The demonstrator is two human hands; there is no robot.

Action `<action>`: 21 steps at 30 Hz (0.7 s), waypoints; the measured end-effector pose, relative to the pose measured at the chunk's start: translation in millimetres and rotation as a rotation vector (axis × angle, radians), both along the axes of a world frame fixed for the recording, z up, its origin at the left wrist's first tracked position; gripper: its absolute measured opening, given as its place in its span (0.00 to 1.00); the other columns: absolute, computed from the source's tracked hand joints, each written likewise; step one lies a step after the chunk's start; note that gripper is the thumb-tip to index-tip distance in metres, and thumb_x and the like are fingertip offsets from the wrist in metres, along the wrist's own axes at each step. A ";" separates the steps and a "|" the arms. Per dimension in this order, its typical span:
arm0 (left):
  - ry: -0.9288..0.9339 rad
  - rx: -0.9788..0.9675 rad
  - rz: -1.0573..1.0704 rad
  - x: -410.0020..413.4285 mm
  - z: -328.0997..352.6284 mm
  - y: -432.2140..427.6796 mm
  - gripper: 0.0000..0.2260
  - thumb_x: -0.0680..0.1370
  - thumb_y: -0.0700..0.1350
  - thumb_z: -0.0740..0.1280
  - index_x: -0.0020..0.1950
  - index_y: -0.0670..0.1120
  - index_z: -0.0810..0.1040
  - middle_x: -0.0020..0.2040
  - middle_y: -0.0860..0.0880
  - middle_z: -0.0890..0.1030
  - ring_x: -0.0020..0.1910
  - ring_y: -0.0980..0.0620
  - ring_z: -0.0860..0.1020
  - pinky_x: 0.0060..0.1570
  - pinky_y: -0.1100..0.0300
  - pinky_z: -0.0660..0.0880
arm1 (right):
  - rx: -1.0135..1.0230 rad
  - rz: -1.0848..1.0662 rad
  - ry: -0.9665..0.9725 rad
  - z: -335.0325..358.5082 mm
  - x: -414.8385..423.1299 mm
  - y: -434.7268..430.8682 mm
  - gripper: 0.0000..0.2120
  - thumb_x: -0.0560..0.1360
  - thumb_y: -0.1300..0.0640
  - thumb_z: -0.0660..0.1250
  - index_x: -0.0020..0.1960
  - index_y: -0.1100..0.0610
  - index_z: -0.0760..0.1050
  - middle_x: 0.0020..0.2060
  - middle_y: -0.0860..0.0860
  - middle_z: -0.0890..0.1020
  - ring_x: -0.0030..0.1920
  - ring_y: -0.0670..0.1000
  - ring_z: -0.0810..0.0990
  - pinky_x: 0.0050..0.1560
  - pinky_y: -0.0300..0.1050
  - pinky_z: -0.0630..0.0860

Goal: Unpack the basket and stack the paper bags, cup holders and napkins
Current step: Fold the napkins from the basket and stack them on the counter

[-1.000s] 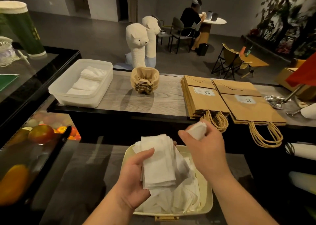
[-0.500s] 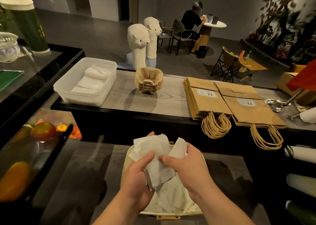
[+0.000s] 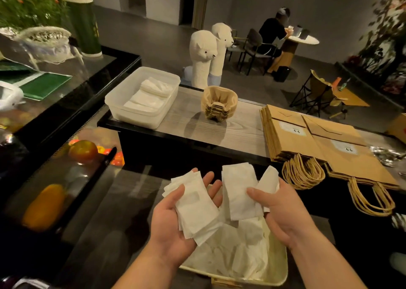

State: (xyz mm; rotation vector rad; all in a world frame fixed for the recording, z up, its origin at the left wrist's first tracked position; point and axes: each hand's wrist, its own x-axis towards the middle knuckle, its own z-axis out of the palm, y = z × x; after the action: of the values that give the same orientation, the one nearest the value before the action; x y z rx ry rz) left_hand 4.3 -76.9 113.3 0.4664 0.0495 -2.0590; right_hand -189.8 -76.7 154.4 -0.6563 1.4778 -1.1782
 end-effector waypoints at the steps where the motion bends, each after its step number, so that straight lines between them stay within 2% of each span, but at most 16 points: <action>1: 0.012 -0.013 -0.005 0.7 0.8 -0.4 0.24 0.78 0.48 0.61 0.74 0.47 0.74 0.68 0.38 0.79 0.66 0.35 0.79 0.70 0.37 0.68 | 0.013 0.031 -0.023 0.5 -1.7 -1.0 0.16 0.73 0.72 0.72 0.59 0.61 0.78 0.52 0.63 0.86 0.52 0.62 0.86 0.56 0.65 0.81; 3: 0.012 -0.039 -0.018 1.2 0.6 -1.8 0.24 0.78 0.49 0.61 0.74 0.46 0.74 0.68 0.37 0.79 0.66 0.35 0.79 0.71 0.38 0.71 | 0.034 0.079 -0.071 -1.0 -3.2 -2.7 0.18 0.73 0.73 0.71 0.61 0.63 0.77 0.53 0.64 0.85 0.54 0.64 0.85 0.58 0.67 0.80; 5: -0.026 -0.041 -0.008 1.2 -2.9 -4.4 0.23 0.78 0.49 0.61 0.73 0.46 0.75 0.67 0.38 0.80 0.64 0.36 0.80 0.66 0.39 0.76 | 0.054 0.084 -0.139 -3.2 -3.9 -4.4 0.21 0.71 0.72 0.72 0.63 0.65 0.75 0.55 0.66 0.84 0.55 0.66 0.84 0.59 0.69 0.79; 7: -0.086 -0.043 0.017 1.7 -6.2 -6.7 0.22 0.77 0.49 0.61 0.70 0.46 0.77 0.65 0.39 0.82 0.62 0.37 0.82 0.65 0.41 0.75 | 0.083 0.061 -0.254 -3.6 -5.3 -5.6 0.25 0.69 0.70 0.72 0.65 0.66 0.74 0.56 0.67 0.83 0.56 0.67 0.84 0.59 0.69 0.78; 9: -0.155 -0.044 0.013 3.4 -11.9 -9.8 0.20 0.76 0.49 0.62 0.64 0.44 0.84 0.61 0.40 0.84 0.58 0.40 0.84 0.66 0.43 0.72 | 0.118 0.038 -0.373 -0.9 -7.1 -7.3 0.25 0.69 0.68 0.70 0.66 0.65 0.74 0.53 0.65 0.85 0.52 0.64 0.86 0.52 0.61 0.83; 11: -0.242 -0.044 -0.023 6.6 -18.8 -13.5 0.19 0.75 0.48 0.64 0.59 0.40 0.86 0.55 0.40 0.85 0.50 0.42 0.84 0.61 0.46 0.75 | 0.138 0.026 -0.486 4.2 -10.2 -8.2 0.25 0.67 0.66 0.74 0.64 0.65 0.76 0.44 0.61 0.85 0.40 0.57 0.86 0.38 0.52 0.85; 13: -0.318 -0.071 -0.055 10.8 -23.4 -19.6 0.23 0.74 0.47 0.66 0.67 0.40 0.81 0.53 0.39 0.83 0.47 0.43 0.82 0.52 0.48 0.80 | 0.129 0.041 -0.641 10.4 -16.0 -8.4 0.33 0.54 0.68 0.85 0.57 0.64 0.78 0.37 0.58 0.81 0.33 0.53 0.83 0.31 0.48 0.82; 14: -0.389 -0.115 -0.054 12.5 -23.1 -23.1 0.24 0.74 0.46 0.67 0.70 0.43 0.79 0.54 0.40 0.83 0.46 0.44 0.82 0.49 0.49 0.81 | 0.123 0.049 -0.735 14.1 -18.8 -7.7 0.37 0.48 0.71 0.86 0.54 0.63 0.77 0.36 0.57 0.79 0.33 0.52 0.81 0.31 0.47 0.81; 15: -0.470 -0.177 -0.039 13.0 -22.2 -27.8 0.23 0.75 0.45 0.68 0.71 0.46 0.78 0.54 0.40 0.84 0.46 0.44 0.82 0.47 0.49 0.81 | 0.118 0.059 -0.821 17.1 -21.7 -6.4 0.39 0.46 0.73 0.85 0.54 0.62 0.76 0.37 0.56 0.77 0.33 0.52 0.79 0.32 0.46 0.81; 18: -0.783 -0.357 0.001 14.3 -8.9 -46.0 0.17 0.81 0.39 0.65 0.67 0.53 0.79 0.57 0.42 0.85 0.50 0.46 0.83 0.52 0.47 0.80 | 0.097 0.133 -0.959 30.0 -23.5 -1.7 0.41 0.50 0.75 0.83 0.60 0.60 0.73 0.37 0.54 0.73 0.35 0.49 0.74 0.40 0.38 0.75; 19: -0.844 -0.414 -0.007 14.0 -3.2 -51.6 0.17 0.81 0.38 0.65 0.67 0.53 0.79 0.58 0.42 0.85 0.51 0.46 0.83 0.54 0.48 0.79 | 0.087 0.162 -0.960 33.0 -23.4 -0.9 0.42 0.51 0.75 0.83 0.61 0.60 0.72 0.37 0.53 0.72 0.34 0.48 0.72 0.40 0.38 0.75; 21: -0.848 -0.501 -0.079 10.8 4.8 -58.0 0.18 0.80 0.40 0.68 0.69 0.52 0.79 0.59 0.41 0.84 0.53 0.44 0.82 0.58 0.47 0.79 | 0.042 0.220 -0.920 41.3 -19.0 0.4 0.45 0.51 0.75 0.83 0.62 0.57 0.69 0.37 0.54 0.72 0.34 0.49 0.72 0.36 0.41 0.79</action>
State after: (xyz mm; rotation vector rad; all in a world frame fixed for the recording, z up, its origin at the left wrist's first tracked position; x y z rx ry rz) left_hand 15.2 -134.9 118.1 0.9794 -0.9707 -1.7077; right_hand -208.8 -76.3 195.7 -0.1734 0.6295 -1.0530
